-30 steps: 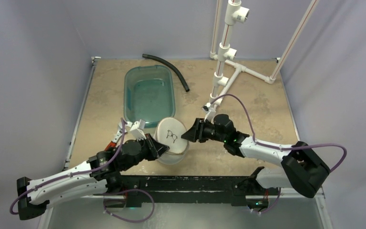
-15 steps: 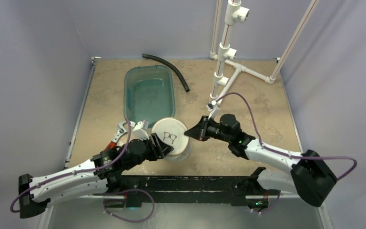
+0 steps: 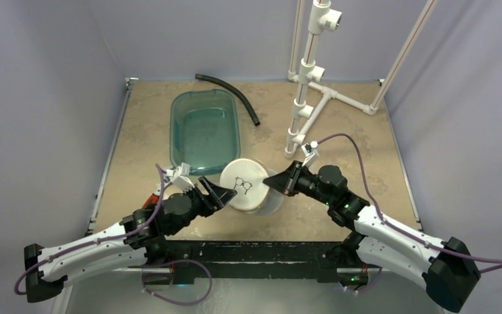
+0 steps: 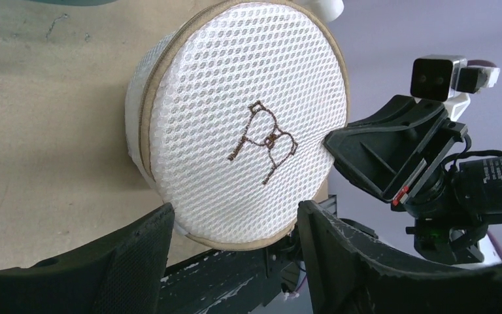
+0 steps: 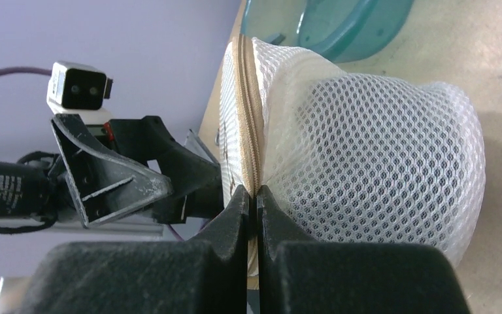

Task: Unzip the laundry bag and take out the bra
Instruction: Unzip the laundry bag at the center of the board.

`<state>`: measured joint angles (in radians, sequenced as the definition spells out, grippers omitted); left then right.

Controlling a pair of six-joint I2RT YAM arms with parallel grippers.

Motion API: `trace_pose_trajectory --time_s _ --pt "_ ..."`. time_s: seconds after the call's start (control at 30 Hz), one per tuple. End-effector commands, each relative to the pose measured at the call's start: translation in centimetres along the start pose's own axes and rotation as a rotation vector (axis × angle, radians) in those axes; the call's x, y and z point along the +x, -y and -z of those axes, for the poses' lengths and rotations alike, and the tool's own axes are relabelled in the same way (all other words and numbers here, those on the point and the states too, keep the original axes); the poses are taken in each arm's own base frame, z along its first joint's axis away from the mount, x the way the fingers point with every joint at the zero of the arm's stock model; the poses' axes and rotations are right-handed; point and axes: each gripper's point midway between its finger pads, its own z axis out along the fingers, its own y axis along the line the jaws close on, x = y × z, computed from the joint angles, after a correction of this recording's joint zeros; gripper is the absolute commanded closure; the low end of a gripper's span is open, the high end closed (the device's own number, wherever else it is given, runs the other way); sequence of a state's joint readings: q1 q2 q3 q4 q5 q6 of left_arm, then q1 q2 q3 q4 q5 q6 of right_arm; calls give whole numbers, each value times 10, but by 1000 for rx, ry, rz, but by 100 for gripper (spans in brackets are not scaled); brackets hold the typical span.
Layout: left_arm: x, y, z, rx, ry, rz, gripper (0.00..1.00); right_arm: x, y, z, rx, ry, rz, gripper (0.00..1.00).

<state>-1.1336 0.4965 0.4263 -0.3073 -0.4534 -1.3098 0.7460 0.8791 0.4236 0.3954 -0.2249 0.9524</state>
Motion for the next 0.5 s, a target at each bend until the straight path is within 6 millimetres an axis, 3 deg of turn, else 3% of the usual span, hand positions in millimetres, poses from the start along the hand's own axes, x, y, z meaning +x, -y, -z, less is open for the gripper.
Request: trace_pose_trajectory --time_s 0.0,0.27,0.4,0.47 --pt "9 15 -12 58 -20 56 32 -16 -1 4 2 118 -123 100" --pt "47 2 -24 24 -160 180 32 -36 10 15 23 278 -249 100" --pt "46 2 -24 38 -146 236 31 -44 15 22 26 346 -290 100" --pt "39 16 -25 95 -120 278 31 -43 19 24 27 359 -309 100"
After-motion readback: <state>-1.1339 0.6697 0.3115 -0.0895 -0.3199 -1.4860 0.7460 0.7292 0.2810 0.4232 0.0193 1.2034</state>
